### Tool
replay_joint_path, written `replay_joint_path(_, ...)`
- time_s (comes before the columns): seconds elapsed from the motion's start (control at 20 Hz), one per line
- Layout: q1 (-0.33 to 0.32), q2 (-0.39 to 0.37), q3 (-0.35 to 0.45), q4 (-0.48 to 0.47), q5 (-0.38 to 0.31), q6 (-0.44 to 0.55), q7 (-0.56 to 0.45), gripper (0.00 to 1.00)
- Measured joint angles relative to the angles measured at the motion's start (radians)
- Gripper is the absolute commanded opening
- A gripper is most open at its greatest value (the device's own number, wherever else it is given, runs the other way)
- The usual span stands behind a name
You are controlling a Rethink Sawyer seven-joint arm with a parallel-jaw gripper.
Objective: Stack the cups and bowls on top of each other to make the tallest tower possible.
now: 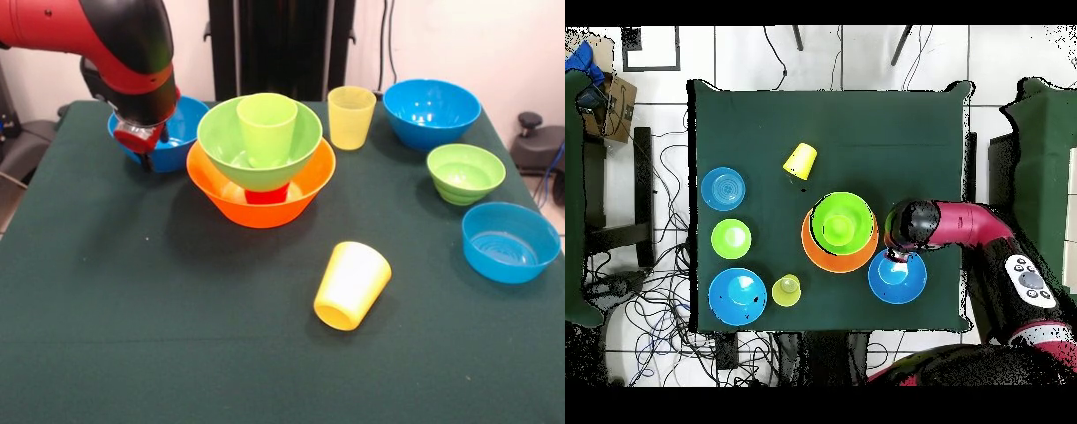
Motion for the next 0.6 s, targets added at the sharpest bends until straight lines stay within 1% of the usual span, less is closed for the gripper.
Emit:
replay_joint_path(0.35,0.001,0.011,-0.014,0.0,0.0,-0.004,0.0,1.0)
replay_joint_path(0.6,0.001,0.032,-0.031,0.001,0.0,-0.052,0.0,1.0)
